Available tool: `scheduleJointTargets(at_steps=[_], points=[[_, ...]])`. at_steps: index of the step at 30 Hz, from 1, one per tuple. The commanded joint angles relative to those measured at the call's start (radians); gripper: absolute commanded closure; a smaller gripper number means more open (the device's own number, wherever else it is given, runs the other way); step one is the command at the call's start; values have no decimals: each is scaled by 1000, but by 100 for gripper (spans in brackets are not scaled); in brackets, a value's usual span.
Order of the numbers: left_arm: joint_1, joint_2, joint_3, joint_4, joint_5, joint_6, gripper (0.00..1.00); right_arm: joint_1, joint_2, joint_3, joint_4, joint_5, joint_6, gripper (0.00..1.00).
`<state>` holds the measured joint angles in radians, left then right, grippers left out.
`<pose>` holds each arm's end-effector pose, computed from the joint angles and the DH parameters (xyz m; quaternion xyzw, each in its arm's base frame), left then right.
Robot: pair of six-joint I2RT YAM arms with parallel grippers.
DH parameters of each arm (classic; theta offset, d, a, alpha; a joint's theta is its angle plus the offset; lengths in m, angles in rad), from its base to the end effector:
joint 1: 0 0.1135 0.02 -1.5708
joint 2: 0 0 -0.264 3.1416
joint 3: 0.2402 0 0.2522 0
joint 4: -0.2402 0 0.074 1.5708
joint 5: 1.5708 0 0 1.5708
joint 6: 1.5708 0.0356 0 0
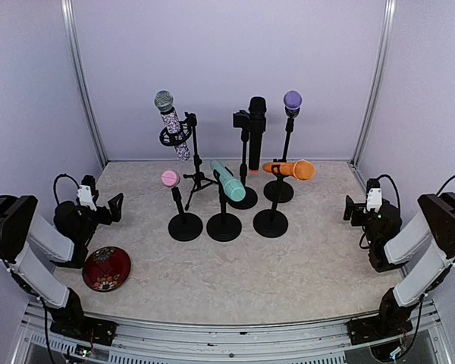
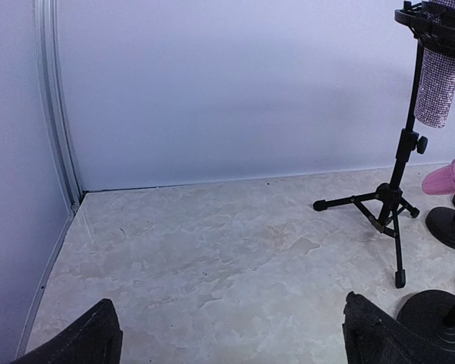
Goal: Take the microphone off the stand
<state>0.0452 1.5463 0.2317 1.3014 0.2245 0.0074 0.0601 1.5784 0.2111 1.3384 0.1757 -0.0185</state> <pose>0.2425 0.0030 0.1542 0.0653 0.7086 -0.0613 0.6999 0.2392 0.0082 0.1466 0.0330 0.7163 -0.0485 0.6953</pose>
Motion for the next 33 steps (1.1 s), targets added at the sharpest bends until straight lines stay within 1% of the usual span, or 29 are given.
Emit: scheduleJointTargets(at_steps=[1, 6, 9, 12, 13, 15, 17, 18, 19, 20, 22, 23, 25, 26, 28, 29, 30, 33], points=[[-2, 9, -5, 23, 3, 2, 1, -14, 6, 1, 36, -4, -6, 0], [-2, 11, -5, 24, 3, 2, 1, -14, 6, 1, 35, -2, -6, 0], [-1, 11, -3, 21, 3, 2, 1, -16, 3, 4, 25, 58, 22, 0], [1, 8, -5, 23, 7, 1, 1, -17, -15, 4, 7, 67, 25, 0], [8, 2, -3, 22, 31, -5, 1, -17, -22, 0, 6, 60, 21, 0], [31, -38, 24, -53, 40, -24, 1, -16, -24, -27, 67, 44, 9, 0], [47, -107, 100, -237, 58, -37, 1, -16, -34, -40, 82, 31, 4, 0], [51, -145, 153, -369, 65, -27, 1, -14, -42, -38, 82, 22, -7, 0], [51, -180, 212, -497, 71, -5, 1, -5, -73, -17, 5, 65, -5, 0], [51, -208, 271, -628, 82, 26, 1, 2, -120, 22, -133, 138, 20, 0], [51, -245, 374, -833, 96, 66, 1, 1, -215, 150, -422, 256, 80, 0], [51, -260, 411, -912, 93, 68, 1, 1, -246, 210, -547, 277, 72, 0], [55, -287, 472, -1028, 90, 64, 1, 1, -283, 326, -733, 214, -3, 0], [56, -301, 501, -1094, 90, 63, 1, 1, -293, 368, -784, 221, 10, 0], [58, -332, 531, -1182, 90, 67, 1, -1, -328, 435, -916, 230, 146, 0], [58, -348, 550, -1225, 91, 70, 1, -9, -356, 469, -971, 179, 201, 0], [59, -365, 565, -1271, 99, 78, 1, -22, -389, 472, -995, 88, 225, 0], [59, -419, 608, -1418, 147, 127, 1, -38, -515, 460, -1007, -144, 257, 0]])
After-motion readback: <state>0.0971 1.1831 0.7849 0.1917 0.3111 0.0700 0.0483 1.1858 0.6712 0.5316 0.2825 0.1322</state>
